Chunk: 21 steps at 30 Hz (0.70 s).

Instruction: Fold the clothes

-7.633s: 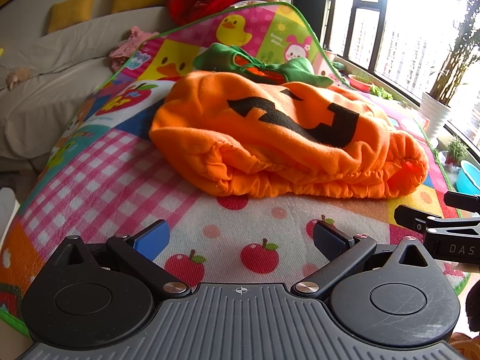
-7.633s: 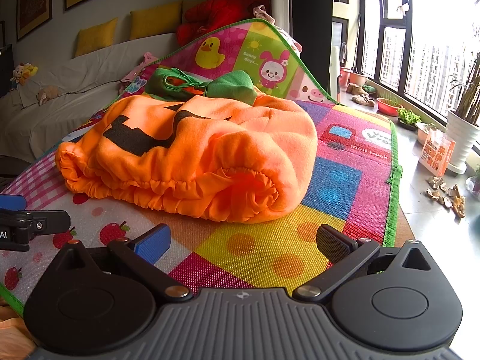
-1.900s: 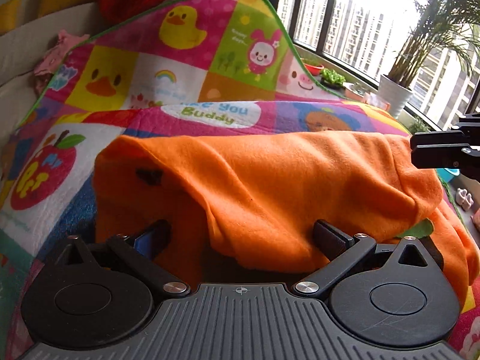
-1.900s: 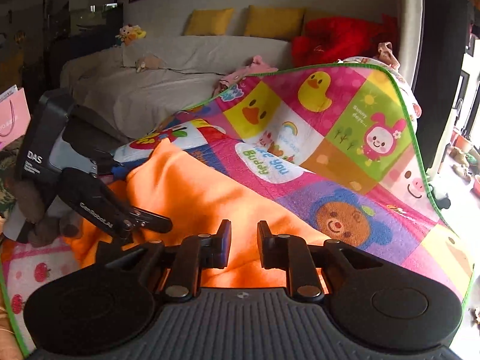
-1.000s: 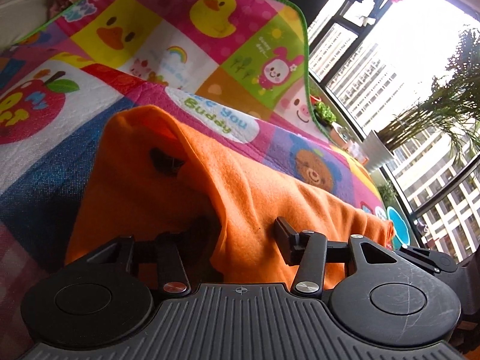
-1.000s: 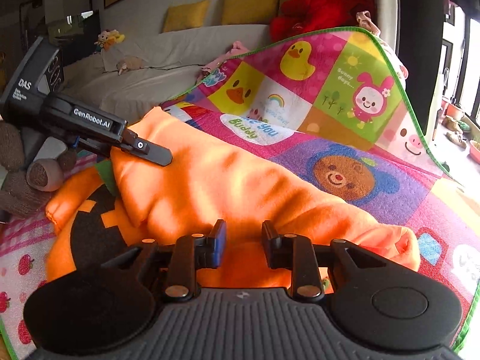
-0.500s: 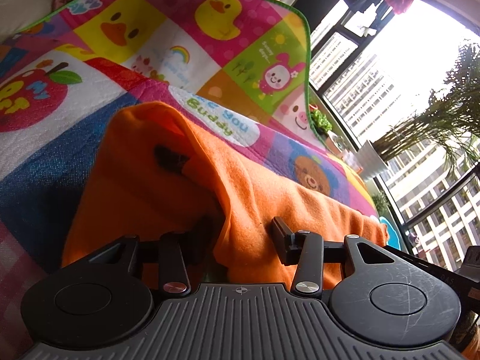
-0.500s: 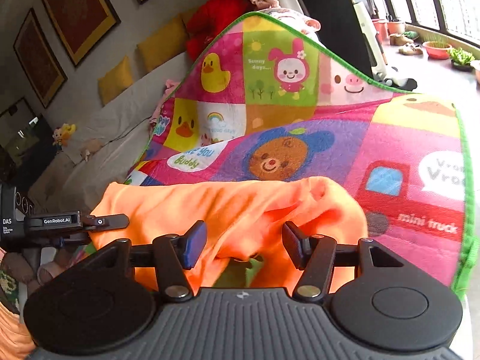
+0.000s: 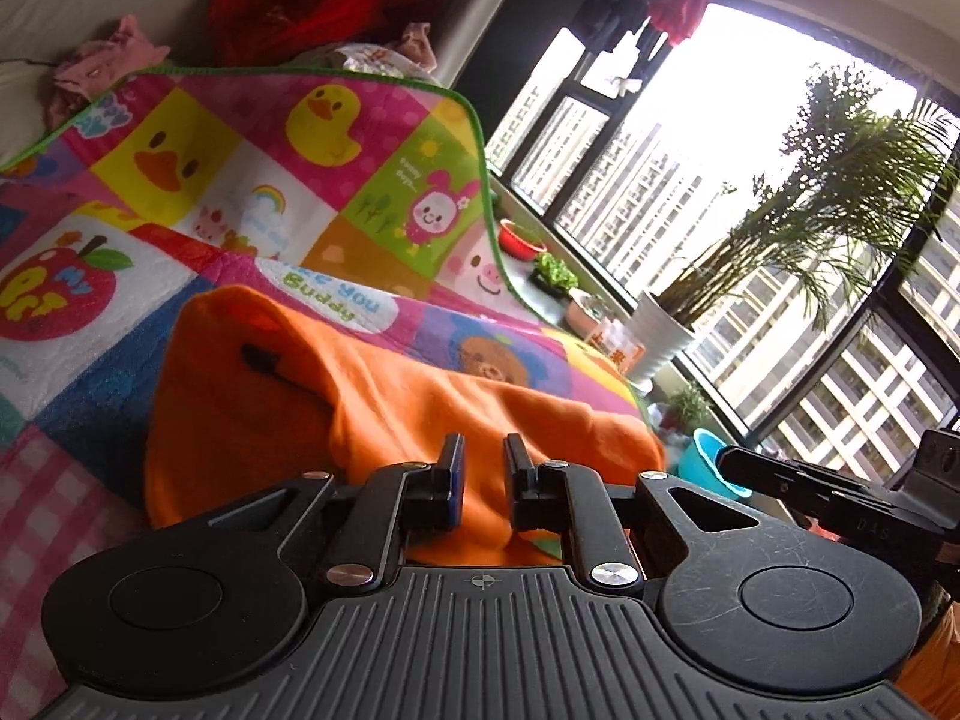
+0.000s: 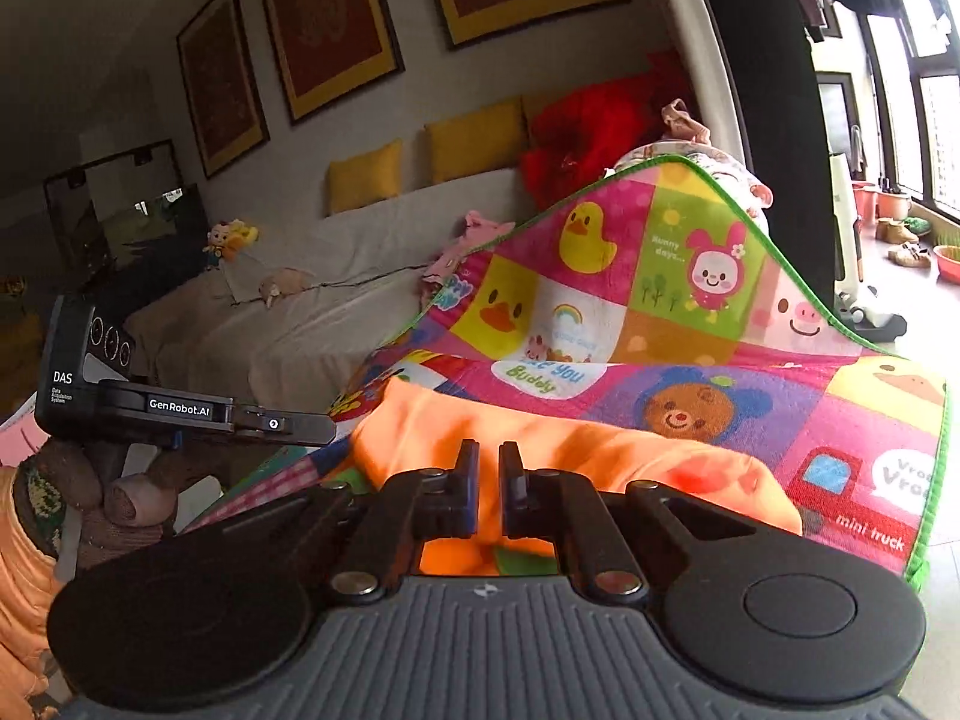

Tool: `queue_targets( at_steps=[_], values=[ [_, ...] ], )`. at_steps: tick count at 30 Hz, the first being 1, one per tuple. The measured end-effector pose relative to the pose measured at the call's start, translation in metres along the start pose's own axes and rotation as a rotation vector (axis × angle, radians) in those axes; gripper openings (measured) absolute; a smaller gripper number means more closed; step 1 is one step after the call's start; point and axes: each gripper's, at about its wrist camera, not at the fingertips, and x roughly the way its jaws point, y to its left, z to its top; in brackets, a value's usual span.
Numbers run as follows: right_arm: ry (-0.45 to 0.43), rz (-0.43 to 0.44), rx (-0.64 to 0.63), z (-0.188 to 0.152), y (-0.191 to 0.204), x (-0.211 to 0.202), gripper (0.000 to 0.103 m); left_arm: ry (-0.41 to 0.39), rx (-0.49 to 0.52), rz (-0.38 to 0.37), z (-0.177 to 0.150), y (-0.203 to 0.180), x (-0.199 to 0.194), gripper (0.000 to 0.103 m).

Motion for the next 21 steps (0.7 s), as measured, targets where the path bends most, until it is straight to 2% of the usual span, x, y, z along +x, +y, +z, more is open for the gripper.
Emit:
queue_targets(
  at_steps=[2,4,5,6,7,8,9,10,14,17,18,19,21],
  values=[
    [0.019,-0.025,0.017,-0.011,-0.002,-0.002,0.006,0.012,0.020,0.005,-0.009,-0.005,-0.006,0.017],
    [0.041,-0.060,0.077,-0.016,-0.014,0.006,0.006,0.018,-0.009,0.025,-0.011,-0.001,-0.004,0.019],
    [0.046,-0.072,0.110,-0.017,-0.022,0.009,0.006,0.012,-0.038,0.025,-0.008,0.004,-0.001,0.029],
    [0.047,-0.083,0.144,-0.018,-0.030,0.012,0.011,0.006,-0.067,0.025,-0.005,0.010,0.003,0.034],
    [0.046,-0.088,0.177,-0.018,-0.038,0.015,0.025,0.000,-0.095,0.025,-0.003,0.015,0.006,0.042],
    [0.035,-0.090,0.209,-0.018,-0.046,0.018,0.034,-0.006,-0.124,0.025,0.000,0.021,0.010,0.046],
    [0.020,-0.094,0.240,-0.017,-0.054,0.019,0.049,-0.012,-0.153,0.025,0.002,0.026,0.013,0.049],
    [0.007,-0.092,0.272,-0.014,-0.062,0.023,0.052,-0.018,-0.181,0.025,0.005,0.031,0.016,0.056],
    [0.001,-0.094,0.343,0.000,-0.086,0.058,0.054,-0.005,-0.247,0.029,0.025,0.045,0.047,0.076],
    [0.043,-0.096,0.340,0.004,-0.094,0.098,0.052,0.044,-0.261,0.068,0.030,0.051,0.080,0.076],
    [0.060,-0.091,0.319,0.003,-0.092,0.111,0.040,0.063,-0.262,0.082,0.031,0.053,0.092,0.076],
    [0.077,-0.098,0.287,0.002,-0.088,0.120,0.024,0.081,-0.264,0.095,0.031,0.055,0.104,0.072],
    [0.096,-0.125,0.215,0.002,-0.075,0.132,0.016,0.114,-0.252,0.118,0.030,0.056,0.121,0.046]
  ],
)
